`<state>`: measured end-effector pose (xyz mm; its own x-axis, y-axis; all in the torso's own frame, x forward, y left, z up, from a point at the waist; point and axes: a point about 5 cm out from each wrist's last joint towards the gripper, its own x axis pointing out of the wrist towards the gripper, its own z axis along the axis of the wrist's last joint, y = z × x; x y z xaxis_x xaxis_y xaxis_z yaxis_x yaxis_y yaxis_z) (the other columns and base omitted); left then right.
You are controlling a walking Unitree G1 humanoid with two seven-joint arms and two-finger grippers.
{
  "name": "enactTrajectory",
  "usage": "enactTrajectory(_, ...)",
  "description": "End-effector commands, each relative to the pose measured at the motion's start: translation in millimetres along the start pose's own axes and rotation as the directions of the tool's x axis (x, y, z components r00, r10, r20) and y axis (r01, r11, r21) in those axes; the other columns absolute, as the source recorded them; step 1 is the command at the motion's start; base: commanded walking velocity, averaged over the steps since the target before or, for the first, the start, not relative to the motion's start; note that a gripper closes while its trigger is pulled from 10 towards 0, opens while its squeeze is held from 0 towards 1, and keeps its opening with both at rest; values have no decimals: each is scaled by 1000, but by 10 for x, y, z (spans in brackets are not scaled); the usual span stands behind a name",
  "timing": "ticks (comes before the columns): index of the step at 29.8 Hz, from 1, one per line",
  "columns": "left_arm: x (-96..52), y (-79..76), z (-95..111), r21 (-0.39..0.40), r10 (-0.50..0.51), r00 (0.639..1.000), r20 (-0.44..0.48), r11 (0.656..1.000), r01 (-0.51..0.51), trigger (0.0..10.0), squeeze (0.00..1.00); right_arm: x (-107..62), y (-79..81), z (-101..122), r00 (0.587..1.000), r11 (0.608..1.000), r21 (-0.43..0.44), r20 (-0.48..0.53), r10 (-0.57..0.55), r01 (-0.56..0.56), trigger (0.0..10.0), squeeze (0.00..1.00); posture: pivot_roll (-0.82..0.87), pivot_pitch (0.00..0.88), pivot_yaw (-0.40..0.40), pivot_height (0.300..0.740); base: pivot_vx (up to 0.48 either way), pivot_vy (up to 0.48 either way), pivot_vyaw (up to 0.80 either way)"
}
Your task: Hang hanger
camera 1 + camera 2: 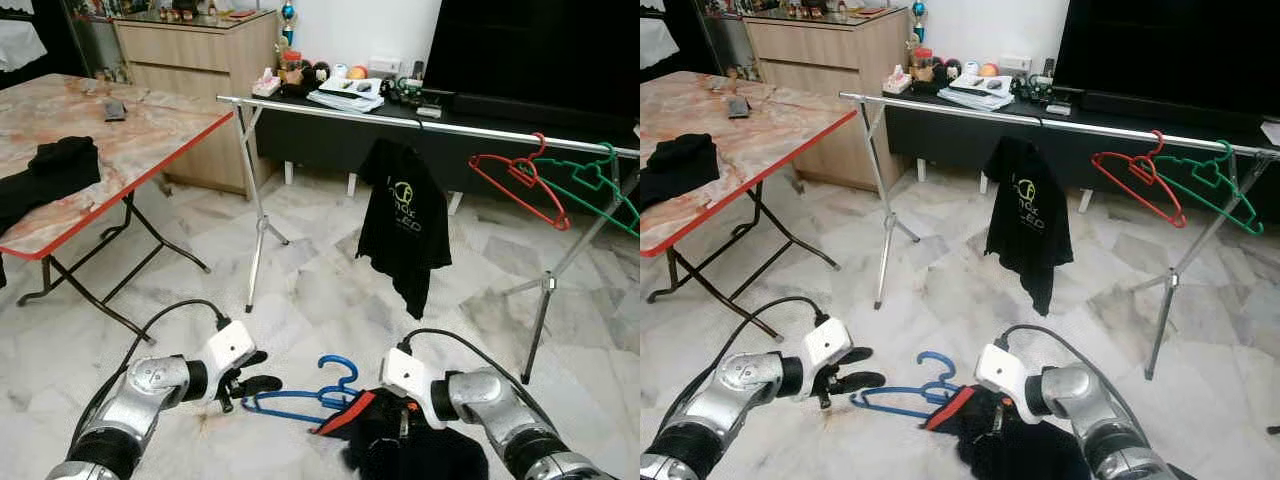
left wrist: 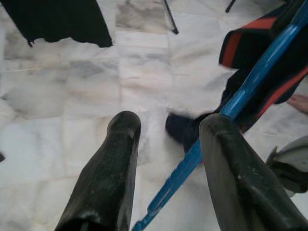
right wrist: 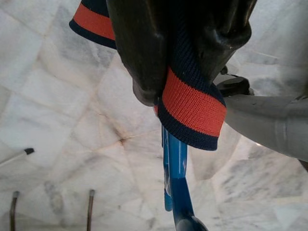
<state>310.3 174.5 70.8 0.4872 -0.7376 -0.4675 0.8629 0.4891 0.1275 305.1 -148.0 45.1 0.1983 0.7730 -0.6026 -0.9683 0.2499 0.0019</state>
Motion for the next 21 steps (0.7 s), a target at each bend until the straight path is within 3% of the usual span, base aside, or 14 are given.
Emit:
enactTrajectory(1, 8, -16, -15, 2, -46, 997, -59, 999, 47, 10000, 0, -26, -50, 97, 1000, 1000, -29, 30, 7, -6, 10000, 0, 91, 0, -45, 740, 0, 0, 0)
enactTrajectory(7, 25, -88, -34, -18, -140, 986, -94, 990, 139, 10000, 0, -5, -1, 146, 994, 994, -64, 48, 97, -94, 10000, 0, 88, 0, -43, 740, 0, 0, 0)
enactTrajectory(13, 59, -112, 3, -25, -155, 984, -92, 988, 154, 10000, 0, -10, -11, 216, 989, 988, -90, 66, 129, -123, 10000, 0, 87, 0, -44, 740, 0, 0, 0)
enactTrajectory(21, 38, -136, 9, -36, -184, 978, -101, 983, 181, 10000, 0, 4, -96, 220, 1000, 992, -126, 11, -9, 10, 10000, 0, 91, 0, -47, 740, 0, 0, 0)
